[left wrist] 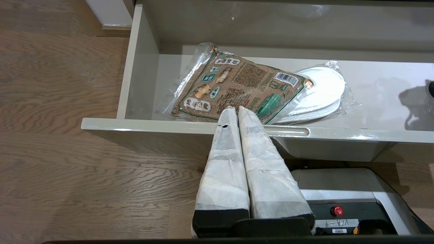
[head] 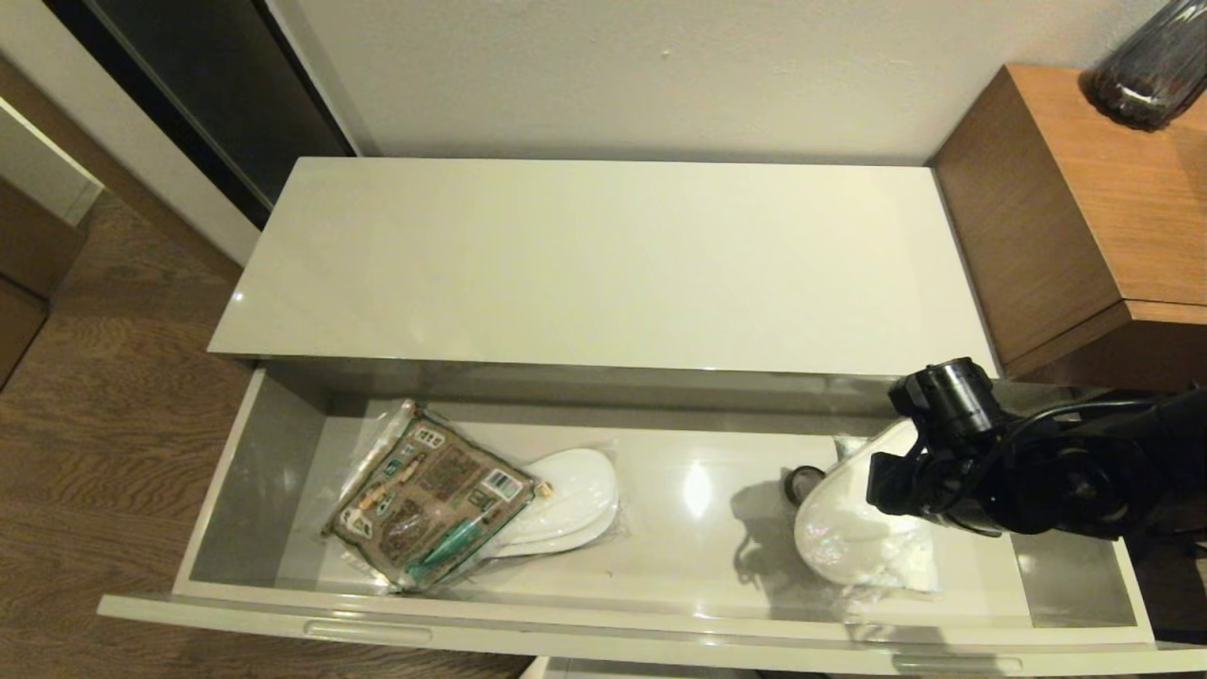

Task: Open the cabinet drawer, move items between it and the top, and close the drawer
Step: Take out the disposable slippers from the drawer

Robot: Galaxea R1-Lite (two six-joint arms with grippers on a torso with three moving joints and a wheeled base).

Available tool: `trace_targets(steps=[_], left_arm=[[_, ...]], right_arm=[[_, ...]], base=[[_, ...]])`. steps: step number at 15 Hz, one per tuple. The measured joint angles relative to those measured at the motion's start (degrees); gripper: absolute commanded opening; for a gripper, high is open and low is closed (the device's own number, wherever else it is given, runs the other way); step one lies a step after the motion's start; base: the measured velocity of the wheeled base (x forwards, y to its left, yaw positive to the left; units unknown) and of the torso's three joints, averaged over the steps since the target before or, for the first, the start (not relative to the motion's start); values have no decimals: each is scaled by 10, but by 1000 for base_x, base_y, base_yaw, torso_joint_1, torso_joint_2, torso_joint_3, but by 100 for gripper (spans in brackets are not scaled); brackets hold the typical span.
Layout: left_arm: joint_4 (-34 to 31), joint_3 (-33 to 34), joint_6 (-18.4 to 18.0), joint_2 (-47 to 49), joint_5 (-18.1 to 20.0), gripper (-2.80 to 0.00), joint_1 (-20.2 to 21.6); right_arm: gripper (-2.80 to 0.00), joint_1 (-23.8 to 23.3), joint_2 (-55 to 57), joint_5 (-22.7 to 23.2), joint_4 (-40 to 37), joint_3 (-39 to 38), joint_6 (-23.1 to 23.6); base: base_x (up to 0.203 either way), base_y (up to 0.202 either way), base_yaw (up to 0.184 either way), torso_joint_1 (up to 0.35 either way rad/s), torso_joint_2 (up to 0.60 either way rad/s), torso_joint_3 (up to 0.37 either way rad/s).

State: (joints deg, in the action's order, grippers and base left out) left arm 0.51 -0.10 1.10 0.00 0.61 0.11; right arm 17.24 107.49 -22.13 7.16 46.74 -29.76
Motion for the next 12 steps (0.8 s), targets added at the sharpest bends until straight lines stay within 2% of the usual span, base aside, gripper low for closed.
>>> trace_targets(steps=[12], left_arm=[[0, 0, 0, 0, 0, -280, 0]], right_arm=[[-280, -4, 44, 1, 32, 47, 2]], base=[[0, 0, 0, 0, 0, 0]])
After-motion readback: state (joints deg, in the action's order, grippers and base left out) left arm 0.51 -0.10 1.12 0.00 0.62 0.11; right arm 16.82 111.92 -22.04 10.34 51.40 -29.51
